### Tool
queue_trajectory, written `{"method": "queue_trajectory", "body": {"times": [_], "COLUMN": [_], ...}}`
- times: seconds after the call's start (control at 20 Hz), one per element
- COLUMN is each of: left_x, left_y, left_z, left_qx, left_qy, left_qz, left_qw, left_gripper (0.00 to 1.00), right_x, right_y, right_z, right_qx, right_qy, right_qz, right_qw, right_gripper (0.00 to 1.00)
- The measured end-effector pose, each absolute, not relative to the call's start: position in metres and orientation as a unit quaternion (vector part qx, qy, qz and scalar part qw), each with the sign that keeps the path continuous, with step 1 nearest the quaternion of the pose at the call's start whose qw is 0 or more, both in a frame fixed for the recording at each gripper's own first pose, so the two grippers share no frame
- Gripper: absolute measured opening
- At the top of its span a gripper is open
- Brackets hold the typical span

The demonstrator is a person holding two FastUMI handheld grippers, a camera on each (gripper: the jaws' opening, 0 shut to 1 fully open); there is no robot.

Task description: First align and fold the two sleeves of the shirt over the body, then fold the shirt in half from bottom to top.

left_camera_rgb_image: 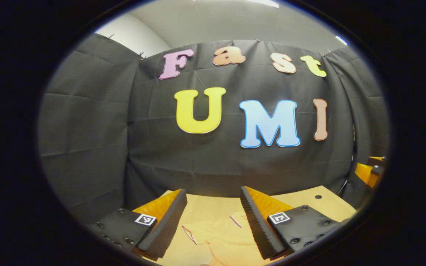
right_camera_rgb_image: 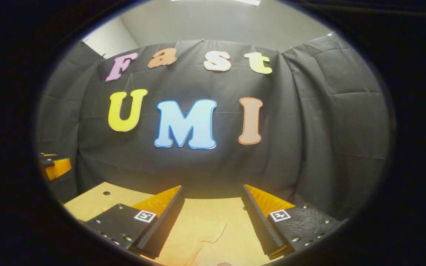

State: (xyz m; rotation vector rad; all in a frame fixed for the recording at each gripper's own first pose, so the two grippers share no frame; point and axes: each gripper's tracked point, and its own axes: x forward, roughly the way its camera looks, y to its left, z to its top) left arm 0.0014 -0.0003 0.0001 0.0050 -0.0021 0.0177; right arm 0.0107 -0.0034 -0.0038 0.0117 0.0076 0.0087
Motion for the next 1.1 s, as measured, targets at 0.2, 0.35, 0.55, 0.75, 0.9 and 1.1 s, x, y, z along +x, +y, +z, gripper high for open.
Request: {"method": "queue_trajectory", "body": {"times": [0.2, 0.35, 0.55, 0.75, 0.9, 1.1], "left_x": [0.002, 0.003, 0.005, 0.006, 0.005, 0.001], "left_y": [-0.004, -0.005, -0.006, -0.006, -0.003, 0.008], "left_z": [0.000, 0.000, 0.003, 0.004, 0.005, 0.001], "left_qx": [0.007, 0.009, 0.016, 0.023, 0.027, 0.033], "left_qy": [-0.003, -0.003, -0.004, -0.006, -0.004, 0.002], "left_qz": [0.010, 0.011, 0.013, 0.015, 0.019, 0.033], "left_qw": [1.000, 1.000, 1.000, 1.000, 0.999, 0.999], "left_gripper": [0.94, 0.95, 0.94, 0.94, 0.94, 0.94], "right_x": [0.015, 0.020, 0.032, 0.050, 0.067, 0.094], "right_y": [-0.006, -0.007, -0.007, -0.007, -0.010, -0.013], "right_z": [-0.008, -0.016, -0.033, -0.059, -0.084, -0.126], "right_qx": [0.007, 0.010, 0.015, 0.026, 0.036, 0.035], "right_qy": [0.009, 0.018, 0.039, 0.069, 0.100, 0.144], "right_qz": [0.003, 0.003, 0.008, 0.016, 0.016, 0.015], "right_qw": [1.000, 1.000, 0.999, 0.997, 0.994, 0.989], "right_gripper": [0.96, 0.96, 0.96, 0.96, 0.96, 0.96]}}
